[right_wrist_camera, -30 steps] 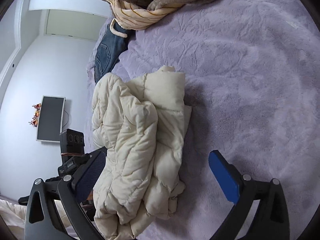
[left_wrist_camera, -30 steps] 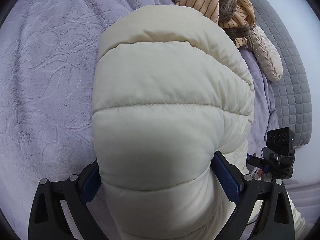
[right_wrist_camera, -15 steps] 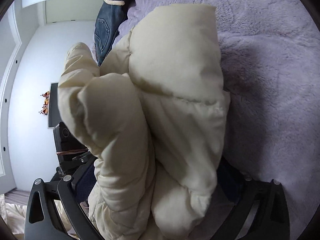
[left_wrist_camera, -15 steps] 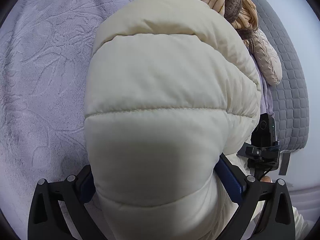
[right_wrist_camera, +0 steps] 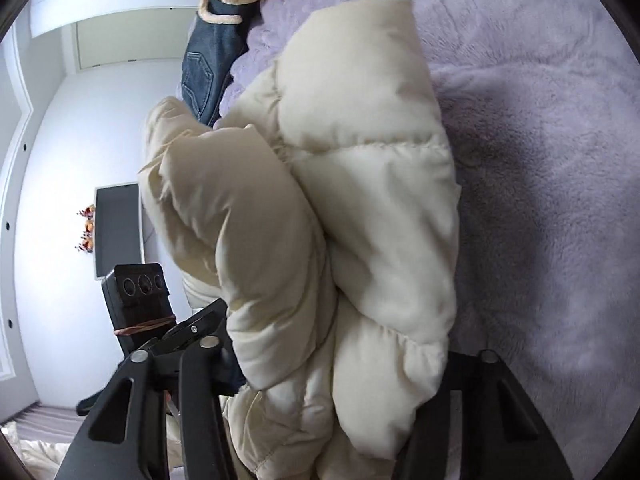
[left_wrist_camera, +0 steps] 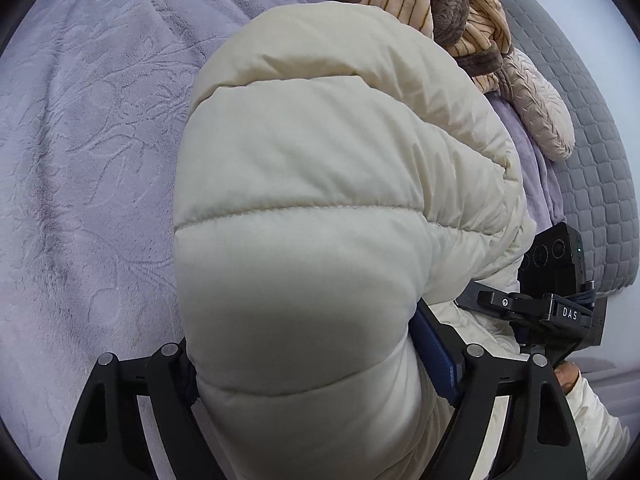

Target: Fold large clothes

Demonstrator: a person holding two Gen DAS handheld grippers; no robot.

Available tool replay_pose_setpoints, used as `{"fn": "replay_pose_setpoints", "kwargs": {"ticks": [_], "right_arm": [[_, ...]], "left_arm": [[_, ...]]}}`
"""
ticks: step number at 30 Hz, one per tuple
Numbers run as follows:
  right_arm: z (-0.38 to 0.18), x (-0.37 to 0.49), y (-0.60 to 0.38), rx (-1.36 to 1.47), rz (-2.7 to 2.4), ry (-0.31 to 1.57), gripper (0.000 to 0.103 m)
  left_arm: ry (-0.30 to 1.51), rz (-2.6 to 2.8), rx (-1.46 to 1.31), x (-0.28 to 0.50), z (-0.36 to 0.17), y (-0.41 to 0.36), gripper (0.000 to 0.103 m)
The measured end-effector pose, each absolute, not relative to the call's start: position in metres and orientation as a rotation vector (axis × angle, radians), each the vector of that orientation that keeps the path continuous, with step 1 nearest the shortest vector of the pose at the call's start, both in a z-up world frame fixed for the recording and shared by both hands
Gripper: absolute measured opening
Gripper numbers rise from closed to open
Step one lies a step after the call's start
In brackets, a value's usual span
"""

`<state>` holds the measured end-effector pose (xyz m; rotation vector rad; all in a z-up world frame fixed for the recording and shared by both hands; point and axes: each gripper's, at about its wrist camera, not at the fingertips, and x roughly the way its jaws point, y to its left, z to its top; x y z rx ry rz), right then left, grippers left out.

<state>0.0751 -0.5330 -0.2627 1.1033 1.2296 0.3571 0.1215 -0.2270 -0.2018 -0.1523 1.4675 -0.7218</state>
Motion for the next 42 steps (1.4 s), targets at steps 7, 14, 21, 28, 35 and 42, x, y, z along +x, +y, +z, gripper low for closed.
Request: {"fn": "replay_pose_setpoints", "kwargs": {"ticks": [7,14,21,28,35,42], "right_arm": [[-0.233,0.055,-0.518,1.092,0.376,1.198,0.048],[-0.206,0.040,-0.503,1.061,0.395,1.191,0.048],[-0.190,0.042,-0.465,1.052,0.380,1.178,0.048],[-0.189,0.063,-0.418,1.025,0.425,1.182,0.048],[-0.207,0.115,-0.364,0.989,0.518,1.183,0.048],[-0.245,0.152,-0.339,0.939,0.484,1.232,0.054]], "left_arm": [[1.439,-0.714,-0.148,0.113,-0.177,-0.214,0.085],[1.422,-0.723,-0.176,0.110,-0.157,-0.182,0.085],[1.403,-0.728,-0.178,0.129,-0.144,-0.126,0.085],[1.362,-0.657,-0.202,0.175,-0.138,-0.037,0.085],[1.297,-0.552,-0.236,0.239,-0.142,0.037,0.085],[1.334,-0.438,-0.286,0.288,-0.200,0.081,0.090]]}}
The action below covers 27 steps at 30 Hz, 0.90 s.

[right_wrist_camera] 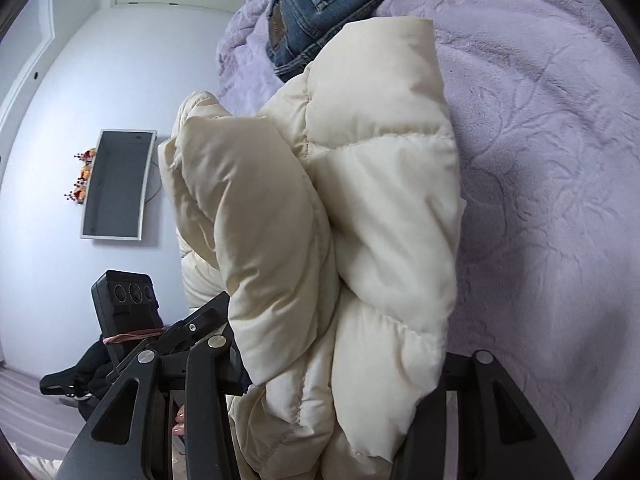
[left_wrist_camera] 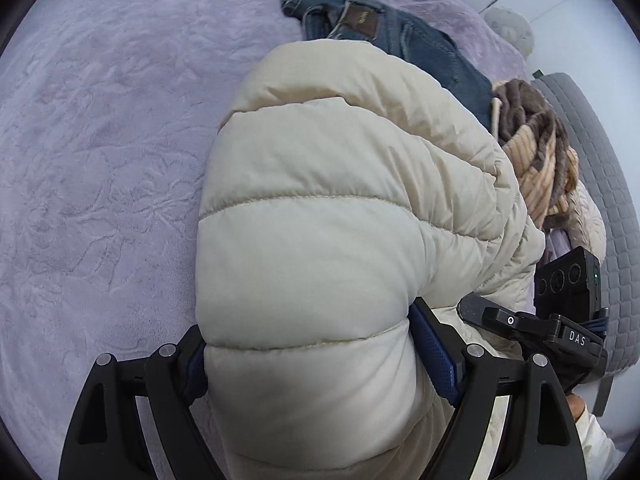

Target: Fold large clothes

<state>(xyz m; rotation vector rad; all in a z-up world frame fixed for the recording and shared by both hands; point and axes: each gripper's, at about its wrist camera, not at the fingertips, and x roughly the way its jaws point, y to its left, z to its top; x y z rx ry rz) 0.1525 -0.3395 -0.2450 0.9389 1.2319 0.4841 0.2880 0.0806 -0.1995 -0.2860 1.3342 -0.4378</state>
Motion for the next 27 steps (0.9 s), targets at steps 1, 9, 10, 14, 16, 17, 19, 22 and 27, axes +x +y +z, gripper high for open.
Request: {"fn": "replay_pose_setpoints", "kwargs": {"ticks": [1,9,10,14,16,17,19,22,27], "right_arm": [[-0.251,0.152,-0.331,0.933,0.457,1.252,0.056],[-0.239,0.101,-0.369,0.885,0.329,1.325,0.072],[-0.230,0.092,-0.377,0.856,0.308,1.322,0.072],[-0.189,0.058,-0.396,0.736,0.212,1.272,0.047],[-0.168,0.051,-0.401,0.719,0.205,1.235,0.031],[-0.157,0.049,-0.402,0.715,0.212,1.207,0.029],[-0.131,0.059,-0.388,0.686,0.231,1.161,0.028],[-0.108,0.075,-0.361,0.620,0.268,1.120,0.028],[-0.132,0.115,-0.306,0.431,0.220,1.199,0.028]], "left_arm": [[1.342,-0.432,-0.305,0.288,-0.208,0.083,0.093],[1.238,-0.405,-0.202,0.271,-0.171,0.097,0.094],[1.206,-0.400,-0.187,0.268,-0.162,0.105,0.094],[1.165,-0.395,-0.150,0.250,-0.132,0.109,0.094],[1.149,-0.443,-0.103,0.233,-0.121,0.097,0.094],[1.141,-0.468,-0.062,0.223,-0.118,0.088,0.094],[1.138,-0.504,0.014,0.207,-0.122,0.067,0.094],[1.210,-0.497,-0.003,0.191,-0.144,0.059,0.094],[1.165,-0.464,0.101,0.172,-0.166,0.039,0.094]]}}
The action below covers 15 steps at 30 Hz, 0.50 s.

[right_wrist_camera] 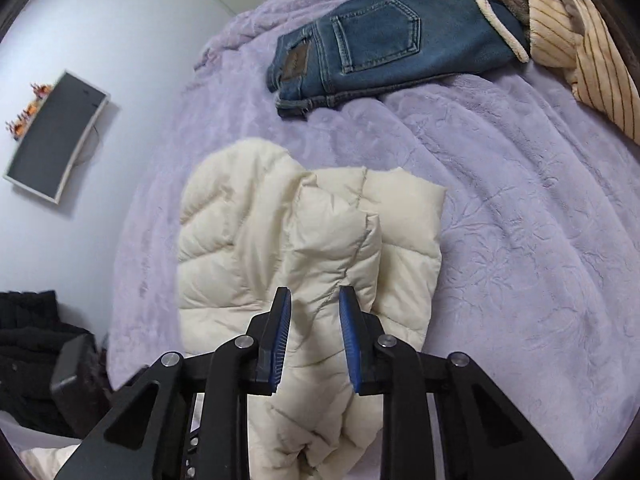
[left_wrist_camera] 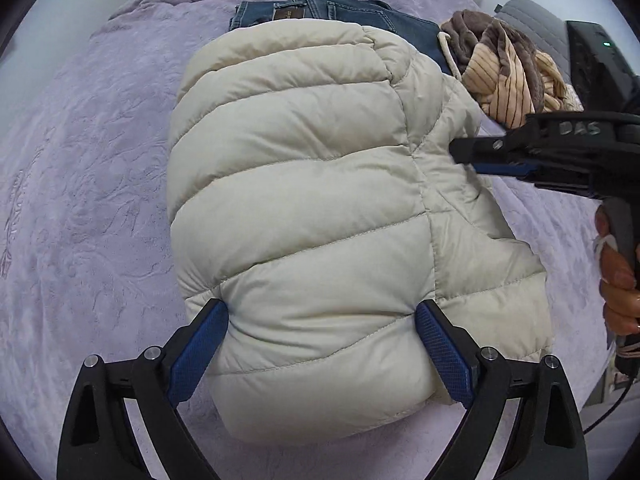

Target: Fold large clothes

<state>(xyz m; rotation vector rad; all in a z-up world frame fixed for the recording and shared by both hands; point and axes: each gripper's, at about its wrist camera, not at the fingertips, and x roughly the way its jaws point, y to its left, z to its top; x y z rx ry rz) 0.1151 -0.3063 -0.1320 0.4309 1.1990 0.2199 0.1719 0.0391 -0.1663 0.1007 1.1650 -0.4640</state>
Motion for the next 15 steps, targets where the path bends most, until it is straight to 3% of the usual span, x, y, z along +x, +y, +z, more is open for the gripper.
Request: {"fn": "replay_pose_setpoints", "kwargs": {"ticks": [6,15], "right_arm": [[-0.198,0.115,-0.324,0.582,0.149,1.271,0.027],[-0.203,0.113,-0.326,0.588,0.124,1.289,0.028]], "left_arm": [[1.149,-0.484,0.169,0.163,-0.173,0.023,0.096],[1.163,-0.463,0.197,0.163,-0.177,0.014,0.097]]}}
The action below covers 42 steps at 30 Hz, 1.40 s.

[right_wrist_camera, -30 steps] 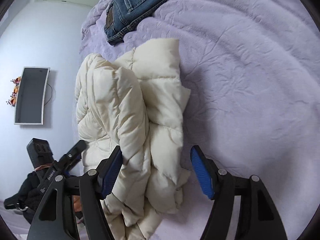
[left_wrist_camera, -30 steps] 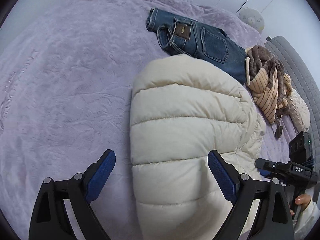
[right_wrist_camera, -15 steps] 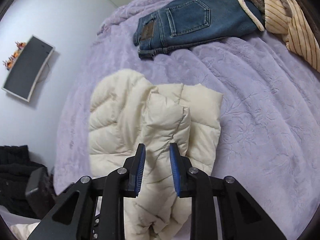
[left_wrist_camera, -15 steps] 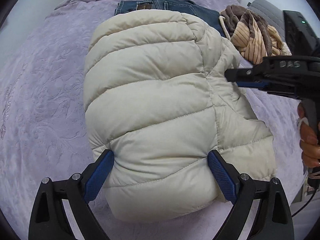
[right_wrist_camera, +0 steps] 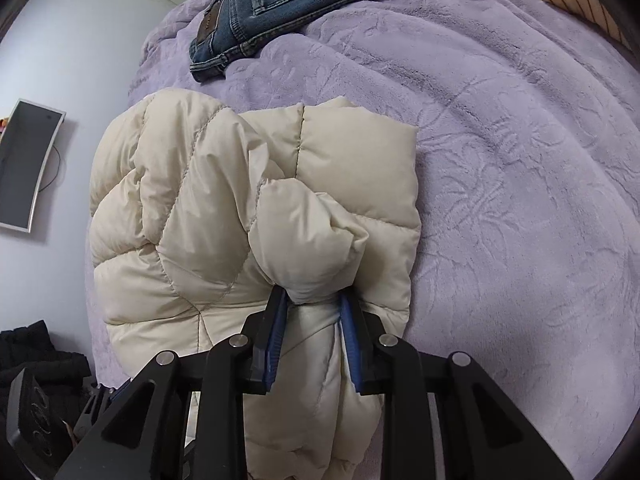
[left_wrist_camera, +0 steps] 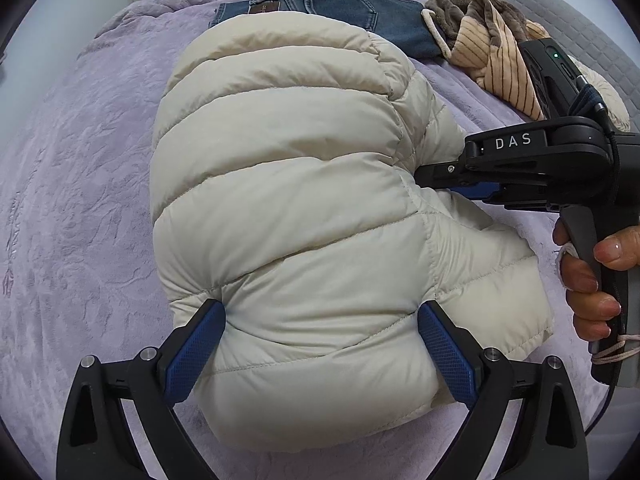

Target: Fold large clothes

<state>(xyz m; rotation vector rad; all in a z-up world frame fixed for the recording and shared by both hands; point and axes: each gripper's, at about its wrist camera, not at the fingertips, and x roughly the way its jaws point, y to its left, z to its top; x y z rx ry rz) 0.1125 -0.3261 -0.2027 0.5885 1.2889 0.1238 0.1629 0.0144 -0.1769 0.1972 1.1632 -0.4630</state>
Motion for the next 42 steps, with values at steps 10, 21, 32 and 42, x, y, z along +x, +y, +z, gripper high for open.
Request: {"fn": "replay_pose_setpoints", "kwargs": {"ticks": [10,21,32,42], "right_arm": [[-0.182,0.118,-0.318,0.552,0.083,1.307,0.032],[-0.144,0.077,-0.314,0.580,0.090,1.293,0.032],[-0.127,0.049,-0.305,0.641,0.109,1.284,0.032],[-0.118,0.034,-0.278,0.576,0.162,1.294,0.032]], "left_arm": [[1.173,-0.455,0.199,0.161,-0.177,0.014,0.097],[1.185,-0.436,0.168,0.163,-0.169,0.020,0.097],[1.215,-0.399,0.108,0.164,-0.154,0.038,0.097],[1.210,-0.380,0.093,0.161,-0.138,0.051,0.097]]}}
